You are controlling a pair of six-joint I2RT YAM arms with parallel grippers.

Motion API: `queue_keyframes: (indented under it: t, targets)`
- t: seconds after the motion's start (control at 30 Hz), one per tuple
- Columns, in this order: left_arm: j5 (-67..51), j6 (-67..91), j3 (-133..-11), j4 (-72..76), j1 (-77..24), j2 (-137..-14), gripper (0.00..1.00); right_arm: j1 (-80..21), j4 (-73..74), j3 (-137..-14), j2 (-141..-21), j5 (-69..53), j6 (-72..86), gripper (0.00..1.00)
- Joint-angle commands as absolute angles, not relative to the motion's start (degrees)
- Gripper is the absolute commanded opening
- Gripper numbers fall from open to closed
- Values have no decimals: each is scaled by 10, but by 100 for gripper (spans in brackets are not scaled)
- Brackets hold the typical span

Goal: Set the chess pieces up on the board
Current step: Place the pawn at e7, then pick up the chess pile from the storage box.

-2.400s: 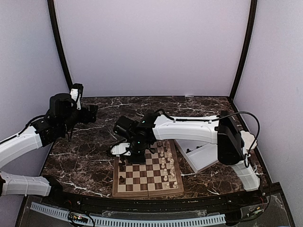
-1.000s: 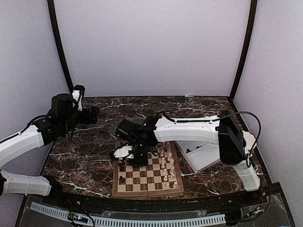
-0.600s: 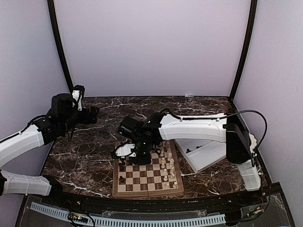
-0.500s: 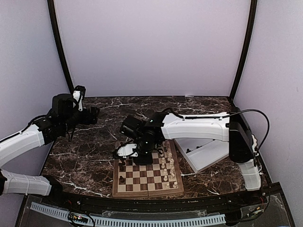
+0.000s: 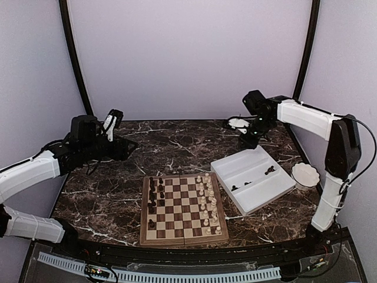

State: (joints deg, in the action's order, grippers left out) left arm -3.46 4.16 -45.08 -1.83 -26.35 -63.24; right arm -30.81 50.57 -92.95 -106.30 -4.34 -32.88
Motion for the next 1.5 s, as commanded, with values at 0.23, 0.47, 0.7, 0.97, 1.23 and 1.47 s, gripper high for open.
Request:
queue_keyframes:
  t: [0.23, 0.47, 0.7, 0.97, 1.23, 1.47]
  targets:
    - [-157, 26, -471, -3, -261, -648, 71, -285, 513, -792, -1042, -79, -441, 34]
    - [-154, 29, -464, -2, -261, -645, 71, -326, 528, -823, -1114, -99, -434, 36]
    - [-160, 27, -469, -5, -261, -654, 71, -345, 543, -821, -1145, -100, -444, 37]
    - [-161, 27, -472, -9, -261, -658, 72, -358, 520, -809, -1160, -73, -427, 30]
    - [-161, 27, -472, -9, -261, -658, 72, -333, 473, -824, -1131, -30, -393, 16]
    - [-162, 26, -473, -8, -261, -658, 71, -310, 488, -851, -1122, -60, -378, 13]
